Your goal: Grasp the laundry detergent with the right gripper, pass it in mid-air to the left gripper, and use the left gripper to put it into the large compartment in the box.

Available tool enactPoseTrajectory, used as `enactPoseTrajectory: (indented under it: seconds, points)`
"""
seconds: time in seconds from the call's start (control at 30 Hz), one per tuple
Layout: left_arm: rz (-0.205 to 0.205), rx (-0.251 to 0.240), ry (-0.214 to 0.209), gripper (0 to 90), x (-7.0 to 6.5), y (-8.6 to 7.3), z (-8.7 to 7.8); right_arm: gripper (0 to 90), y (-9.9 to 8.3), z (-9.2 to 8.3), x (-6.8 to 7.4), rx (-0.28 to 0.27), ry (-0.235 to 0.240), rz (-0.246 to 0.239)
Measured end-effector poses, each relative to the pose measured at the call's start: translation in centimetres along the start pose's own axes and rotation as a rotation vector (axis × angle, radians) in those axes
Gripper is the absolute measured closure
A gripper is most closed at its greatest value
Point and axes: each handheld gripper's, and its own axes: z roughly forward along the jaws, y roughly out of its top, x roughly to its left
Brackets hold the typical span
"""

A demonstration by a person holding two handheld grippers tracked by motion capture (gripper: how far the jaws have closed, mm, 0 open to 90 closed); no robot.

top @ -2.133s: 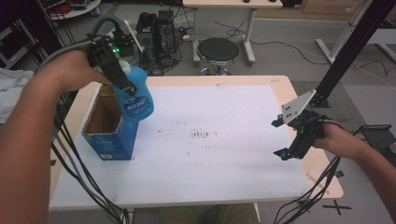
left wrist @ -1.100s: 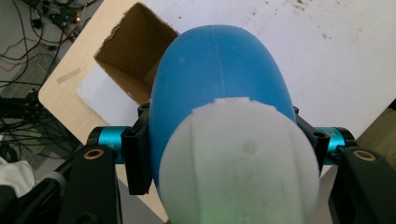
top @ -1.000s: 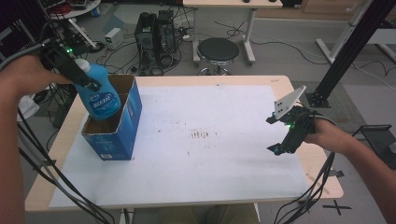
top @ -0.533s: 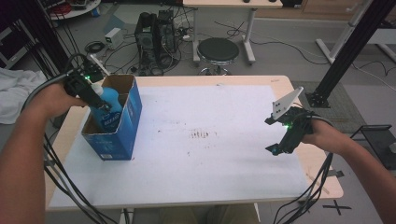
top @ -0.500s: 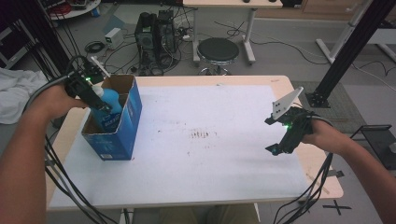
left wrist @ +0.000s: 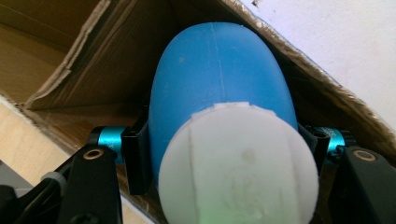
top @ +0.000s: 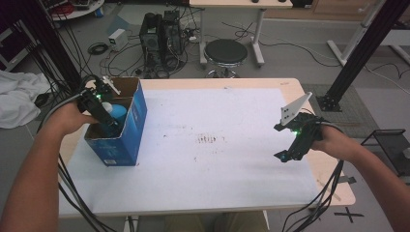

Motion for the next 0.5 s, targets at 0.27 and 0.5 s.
enactPoseTrajectory:
  seconds: [0.27, 0.5]
  points:
    - [-0.019, -0.005, -0.006, 37.4, 0.1, -0.7, 1.1, 0.8, 0.0, 0.3, 0.1, 0.013, 0.001, 0.009]
    - [-0.019, -0.001, -0.006, 37.2, 0.2, -0.6, 1.2, 0.8, 0.3, 0.6, 0.0, 0.014, 0.004, 0.0]
